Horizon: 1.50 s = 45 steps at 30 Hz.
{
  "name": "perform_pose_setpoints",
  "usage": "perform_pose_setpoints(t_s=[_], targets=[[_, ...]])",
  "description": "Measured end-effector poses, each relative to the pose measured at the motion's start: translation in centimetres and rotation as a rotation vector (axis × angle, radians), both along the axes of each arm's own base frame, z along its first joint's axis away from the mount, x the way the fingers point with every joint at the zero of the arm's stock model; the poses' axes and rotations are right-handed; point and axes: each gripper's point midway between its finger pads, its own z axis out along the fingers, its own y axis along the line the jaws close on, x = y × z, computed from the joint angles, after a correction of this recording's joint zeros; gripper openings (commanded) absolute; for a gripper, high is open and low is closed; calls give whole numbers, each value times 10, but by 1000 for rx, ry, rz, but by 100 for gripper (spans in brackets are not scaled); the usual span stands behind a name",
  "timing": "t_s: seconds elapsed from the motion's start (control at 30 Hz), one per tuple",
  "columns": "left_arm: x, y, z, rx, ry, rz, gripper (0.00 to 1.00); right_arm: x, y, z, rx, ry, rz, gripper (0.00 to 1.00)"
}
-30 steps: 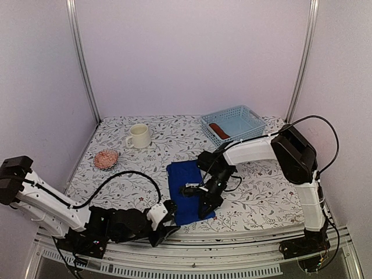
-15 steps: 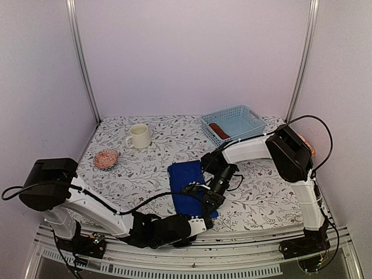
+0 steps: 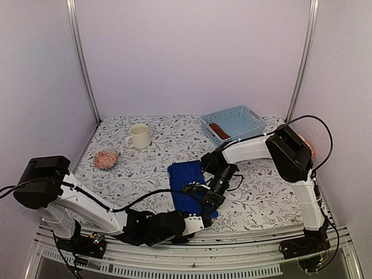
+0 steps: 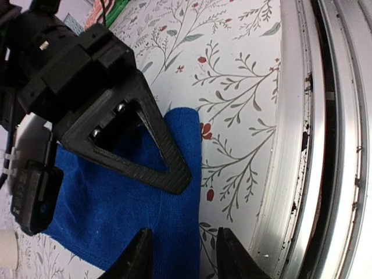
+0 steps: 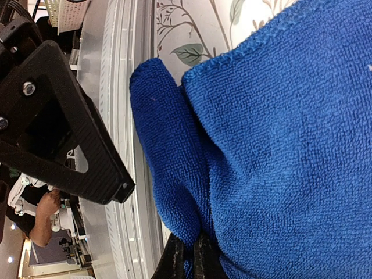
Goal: Roll the towels
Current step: Roll the towel at the center of the board.
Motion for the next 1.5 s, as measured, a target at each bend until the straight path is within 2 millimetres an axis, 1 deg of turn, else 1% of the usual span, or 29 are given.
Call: perform_pose_setpoints(t_s=[0.1, 0.27, 0.3, 0.33, 0.37, 0.5, 0.6, 0.63, 0.73, 0.77, 0.83, 0.87, 0.93, 1.0, 1.07, 1.1, 1.13, 1.17, 1.2, 1.27, 1.37, 1.43, 1.5], targets=[[3, -4, 2, -8, 2, -6, 40, 0, 0, 0, -2, 1, -2, 3], [10, -5, -12, 32, 15, -1, 35, 0, 0, 0, -2, 2, -2, 3], [11, -6, -16, 42, 17, 0, 30, 0, 0, 0, -3, 3, -3, 3], [12, -7, -19, 50, 18, 2, 23, 0, 0, 0, -4, 3, -4, 3], [14, -8, -21, 56, 19, 6, 19, 0, 0, 0, -4, 4, -4, 3], [17, -8, -24, 66, 15, 15, 12, 0, 0, 1, -2, 8, -5, 3], [19, -8, -23, 67, 6, 25, 0, -1, 1, 1, 1, 11, -6, 4], [19, -7, -23, 70, 3, 24, 0, -1, 1, 2, 1, 12, -7, 7], [20, -8, -23, 68, 11, 19, 0, -1, 0, 4, 11, 19, -5, 35], [19, -9, -23, 63, 23, 14, 0, -1, -1, 7, 19, 28, -6, 40], [19, -10, -23, 50, 64, 1, 0, -4, -5, 19, 52, 33, 8, 42], [19, -10, -23, 42, 91, -4, 0, -5, -8, 30, 83, 17, 20, 42], [20, -10, -22, 23, 162, -11, 0, -2, -14, 59, 157, -41, 26, 42], [24, -10, -20, -2, 247, -13, 0, 8, -22, 99, 253, -146, 8, 42], [28, -12, -18, -35, 354, -16, 0, 20, -31, 130, 328, -259, -30, 42], [30, -13, -18, -53, 414, -19, 0, 25, -37, 144, 361, -329, -51, 42], [33, -14, -18, -71, 480, -24, 0, 30, -44, 153, 381, -394, -73, 42], [35, -15, -18, -84, 532, -26, 0, 33, -52, 158, 388, -458, -96, 42], [39, -18, -19, -105, 601, -29, 0, 34, -58, 157, 386, -509, -112, 41], [43, -22, -22, -139, 728, -38, 0, 30, -66, 148, 366, -557, -122, 40], [44, -26, -23, -181, 891, -52, 0, 24, -74, 117, 305, -603, -107, 38], [46, -30, -25, -209, 1012, -55, 0, 20, -75, 98, 270, -652, -76, 37], [48, -32, -25, -229, 1094, -47, 0, 11, -75, 80, 245, -716, -20, 36]])
